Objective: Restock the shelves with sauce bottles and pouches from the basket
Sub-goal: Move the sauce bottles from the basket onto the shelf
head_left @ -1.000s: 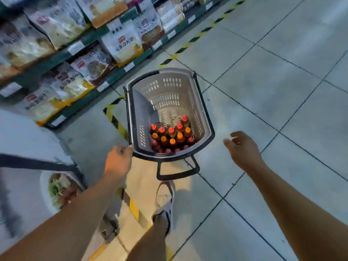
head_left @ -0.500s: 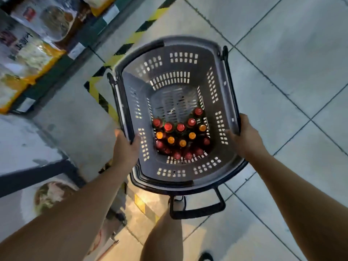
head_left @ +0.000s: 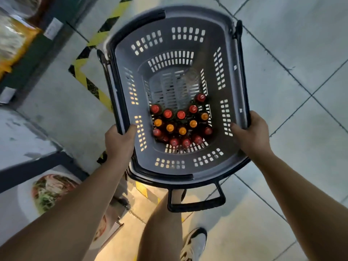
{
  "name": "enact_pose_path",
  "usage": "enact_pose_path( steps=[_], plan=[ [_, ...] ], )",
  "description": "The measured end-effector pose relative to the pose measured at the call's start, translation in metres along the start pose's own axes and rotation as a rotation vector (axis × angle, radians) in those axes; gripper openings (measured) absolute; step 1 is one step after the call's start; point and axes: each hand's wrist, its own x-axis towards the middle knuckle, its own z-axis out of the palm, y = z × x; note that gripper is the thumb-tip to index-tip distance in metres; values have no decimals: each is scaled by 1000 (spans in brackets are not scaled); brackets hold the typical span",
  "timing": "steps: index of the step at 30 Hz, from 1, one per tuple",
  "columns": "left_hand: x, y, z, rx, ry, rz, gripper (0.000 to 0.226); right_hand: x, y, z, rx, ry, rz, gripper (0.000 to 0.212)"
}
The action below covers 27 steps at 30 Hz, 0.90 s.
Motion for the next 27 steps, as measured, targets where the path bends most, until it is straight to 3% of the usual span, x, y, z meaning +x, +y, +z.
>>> enact_pose_path(
  steps=[9,16,21,27],
  plan=[
    [-94,-3,2,-44,-114,119,29,-109,70,-66,67,187,35,24],
    [-222,-17,-6,-48,-272,284,32,-248,161,-122,197,348,114,25],
    [-325,-49,-25,41,-331,402,22,-368,225,-159,256,418,176,21],
    [-405,-115,-41,161,-433,426,31,-491,297,-159,274,467,277,29]
  ],
)
